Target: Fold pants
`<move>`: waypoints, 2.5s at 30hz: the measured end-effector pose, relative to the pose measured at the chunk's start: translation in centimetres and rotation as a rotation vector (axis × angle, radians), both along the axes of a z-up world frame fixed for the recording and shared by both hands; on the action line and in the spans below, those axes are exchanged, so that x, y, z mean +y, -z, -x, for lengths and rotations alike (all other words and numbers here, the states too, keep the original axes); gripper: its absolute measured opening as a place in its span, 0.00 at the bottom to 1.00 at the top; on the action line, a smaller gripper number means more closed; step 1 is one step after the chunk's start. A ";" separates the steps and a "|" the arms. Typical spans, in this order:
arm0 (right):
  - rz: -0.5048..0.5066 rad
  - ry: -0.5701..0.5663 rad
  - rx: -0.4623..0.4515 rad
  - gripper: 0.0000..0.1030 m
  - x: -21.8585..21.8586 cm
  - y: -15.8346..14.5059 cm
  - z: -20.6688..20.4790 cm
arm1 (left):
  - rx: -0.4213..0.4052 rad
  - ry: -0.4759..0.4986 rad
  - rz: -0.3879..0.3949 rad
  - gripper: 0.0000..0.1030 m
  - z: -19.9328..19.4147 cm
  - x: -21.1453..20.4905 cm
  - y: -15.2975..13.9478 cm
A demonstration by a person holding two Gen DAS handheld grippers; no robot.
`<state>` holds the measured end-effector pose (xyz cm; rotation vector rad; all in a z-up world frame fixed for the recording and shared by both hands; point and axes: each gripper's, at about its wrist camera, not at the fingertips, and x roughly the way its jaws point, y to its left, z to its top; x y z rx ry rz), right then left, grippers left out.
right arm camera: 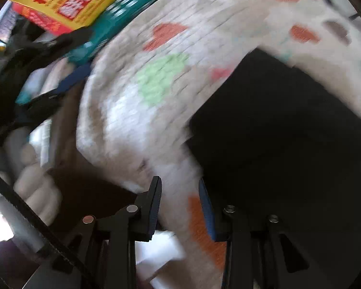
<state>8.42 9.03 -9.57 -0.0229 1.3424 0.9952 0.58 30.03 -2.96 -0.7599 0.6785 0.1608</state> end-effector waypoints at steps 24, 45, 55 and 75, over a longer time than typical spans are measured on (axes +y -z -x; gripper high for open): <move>-0.200 0.496 0.054 0.45 -7.5 -3.4 -9.4 | 0.114 0.165 -0.050 0.62 -1.9 -6.1 2.7; -0.147 1.486 -0.081 0.57 -55.7 -1.2 18.3 | 0.014 0.876 -0.300 0.62 -0.1 -31.3 2.0; -0.402 1.391 -0.046 0.57 -50.4 2.7 19.3 | -0.035 1.083 -0.391 0.62 -1.1 -39.8 -1.5; -0.381 1.458 -0.141 0.61 -49.5 5.0 16.8 | 0.180 1.594 -0.427 0.64 -8.9 -67.2 4.4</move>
